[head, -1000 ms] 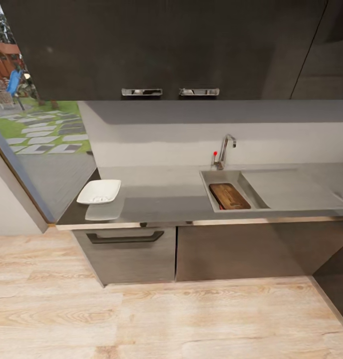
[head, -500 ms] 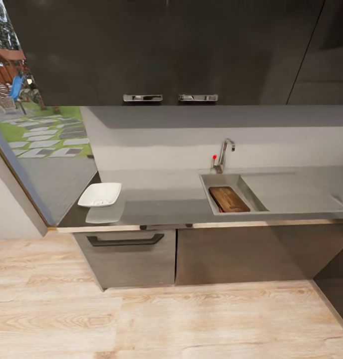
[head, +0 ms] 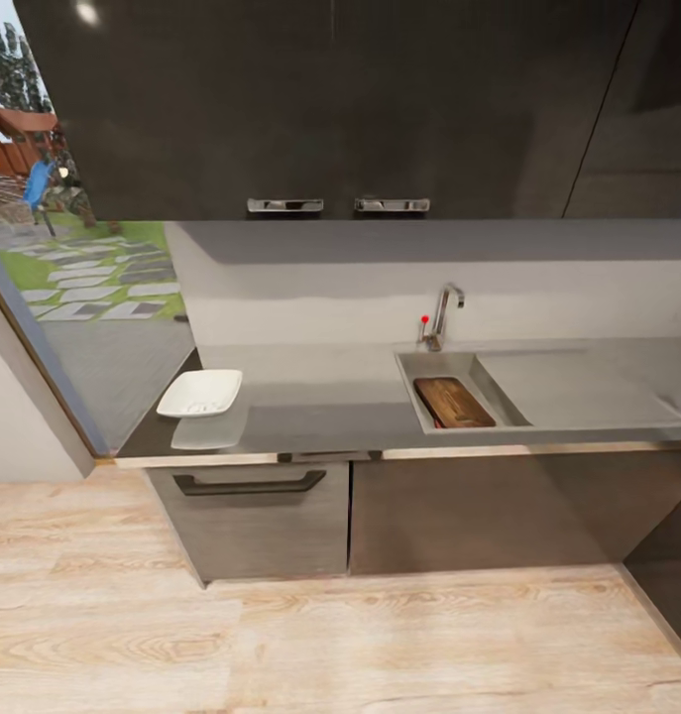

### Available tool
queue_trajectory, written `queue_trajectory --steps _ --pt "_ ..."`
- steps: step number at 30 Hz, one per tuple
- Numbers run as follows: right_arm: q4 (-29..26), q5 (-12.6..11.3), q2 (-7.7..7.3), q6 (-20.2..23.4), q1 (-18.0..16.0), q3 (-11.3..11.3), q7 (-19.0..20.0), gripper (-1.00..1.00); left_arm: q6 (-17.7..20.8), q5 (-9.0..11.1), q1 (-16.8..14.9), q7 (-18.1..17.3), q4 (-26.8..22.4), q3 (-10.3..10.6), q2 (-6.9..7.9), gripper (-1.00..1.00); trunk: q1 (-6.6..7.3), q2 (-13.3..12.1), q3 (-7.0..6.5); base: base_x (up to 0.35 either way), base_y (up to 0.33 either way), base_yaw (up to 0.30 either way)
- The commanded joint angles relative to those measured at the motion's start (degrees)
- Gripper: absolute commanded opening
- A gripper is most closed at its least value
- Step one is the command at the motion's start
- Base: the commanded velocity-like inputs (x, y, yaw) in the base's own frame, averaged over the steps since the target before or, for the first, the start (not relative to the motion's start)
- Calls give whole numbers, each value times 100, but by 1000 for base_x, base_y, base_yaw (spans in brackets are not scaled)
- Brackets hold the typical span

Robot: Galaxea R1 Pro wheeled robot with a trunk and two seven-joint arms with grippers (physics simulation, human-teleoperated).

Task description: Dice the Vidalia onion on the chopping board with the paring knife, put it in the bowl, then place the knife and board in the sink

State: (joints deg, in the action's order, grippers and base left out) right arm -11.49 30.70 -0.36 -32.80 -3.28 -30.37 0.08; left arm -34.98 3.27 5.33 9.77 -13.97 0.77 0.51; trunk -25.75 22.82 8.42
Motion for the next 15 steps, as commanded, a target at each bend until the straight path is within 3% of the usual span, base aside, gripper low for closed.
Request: queue_trajectory --steps 1,15 --pt "6 58 1 -24 -6 -48 1 100 -8 33 1 -1 -10 11 1 100 -4 10 1 0 0 0" --pt "30 58 1 -24 -6 -45 1 100 -9 33 -1 -1 -10 11 -7 100 -4 10 -126 0 0 0"
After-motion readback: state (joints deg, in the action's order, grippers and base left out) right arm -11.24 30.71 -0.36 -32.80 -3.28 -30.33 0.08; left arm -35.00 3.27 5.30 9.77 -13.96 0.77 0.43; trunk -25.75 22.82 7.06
